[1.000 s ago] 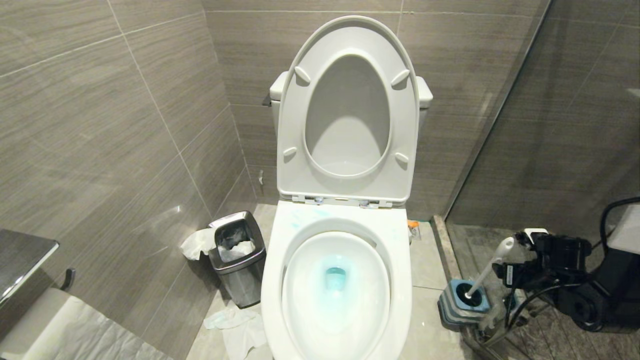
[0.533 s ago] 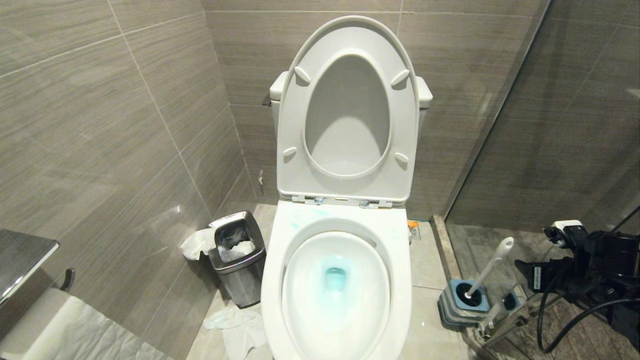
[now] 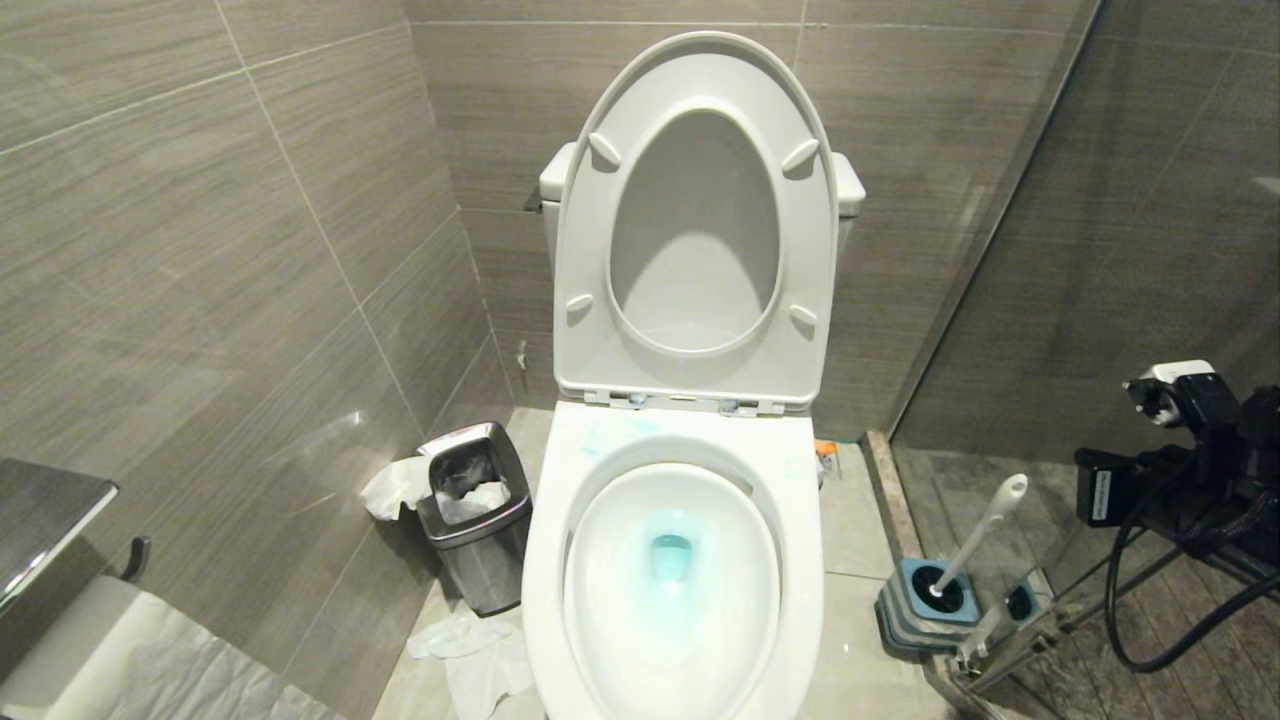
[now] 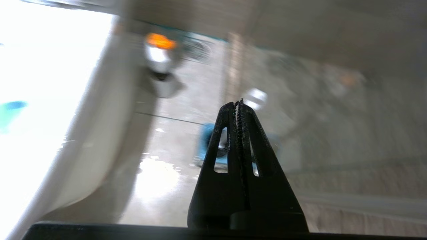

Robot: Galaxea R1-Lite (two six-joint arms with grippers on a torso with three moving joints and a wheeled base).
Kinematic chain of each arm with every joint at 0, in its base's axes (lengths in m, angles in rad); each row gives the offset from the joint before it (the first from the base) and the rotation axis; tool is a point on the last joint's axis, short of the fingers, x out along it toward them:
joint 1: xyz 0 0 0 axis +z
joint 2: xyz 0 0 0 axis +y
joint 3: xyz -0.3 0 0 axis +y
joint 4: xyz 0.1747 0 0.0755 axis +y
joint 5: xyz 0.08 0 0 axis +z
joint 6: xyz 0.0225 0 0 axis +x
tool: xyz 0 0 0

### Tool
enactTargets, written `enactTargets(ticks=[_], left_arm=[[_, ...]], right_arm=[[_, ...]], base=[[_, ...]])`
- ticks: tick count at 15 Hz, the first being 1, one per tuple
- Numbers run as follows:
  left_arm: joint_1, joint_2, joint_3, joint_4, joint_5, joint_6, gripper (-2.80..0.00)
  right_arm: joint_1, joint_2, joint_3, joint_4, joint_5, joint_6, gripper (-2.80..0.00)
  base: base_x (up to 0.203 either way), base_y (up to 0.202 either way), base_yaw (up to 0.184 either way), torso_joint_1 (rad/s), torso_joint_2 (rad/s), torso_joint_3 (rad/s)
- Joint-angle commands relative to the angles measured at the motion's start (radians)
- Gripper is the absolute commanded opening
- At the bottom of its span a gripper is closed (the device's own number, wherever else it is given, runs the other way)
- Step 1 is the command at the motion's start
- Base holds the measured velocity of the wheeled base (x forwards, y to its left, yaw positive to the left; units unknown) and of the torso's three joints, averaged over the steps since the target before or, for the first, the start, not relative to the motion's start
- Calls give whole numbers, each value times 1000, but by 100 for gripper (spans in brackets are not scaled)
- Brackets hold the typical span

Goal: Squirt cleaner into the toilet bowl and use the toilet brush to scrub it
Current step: Flush the toilet

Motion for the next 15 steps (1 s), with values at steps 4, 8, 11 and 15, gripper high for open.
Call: enactTargets(ticks=[4, 8, 11, 15], left_arm=[[0, 0, 3, 0, 0, 0, -280], [0, 0, 2, 0, 0, 0, -280], [0, 0, 2, 0, 0, 0, -280], [0, 0, 2, 0, 0, 0, -280]], right_arm=[[140, -177, -26, 42, -22, 1, -280], [139, -348, -14, 160, -29, 2, -280], [139, -540, -1, 322, -29, 1, -280], [139, -812, 92, 518, -88, -3, -280]], base=[[0, 0, 0, 0, 0, 0], [0, 0, 0, 0, 0, 0], [0, 0, 0, 0, 0, 0], [0, 0, 0, 0, 0, 0]])
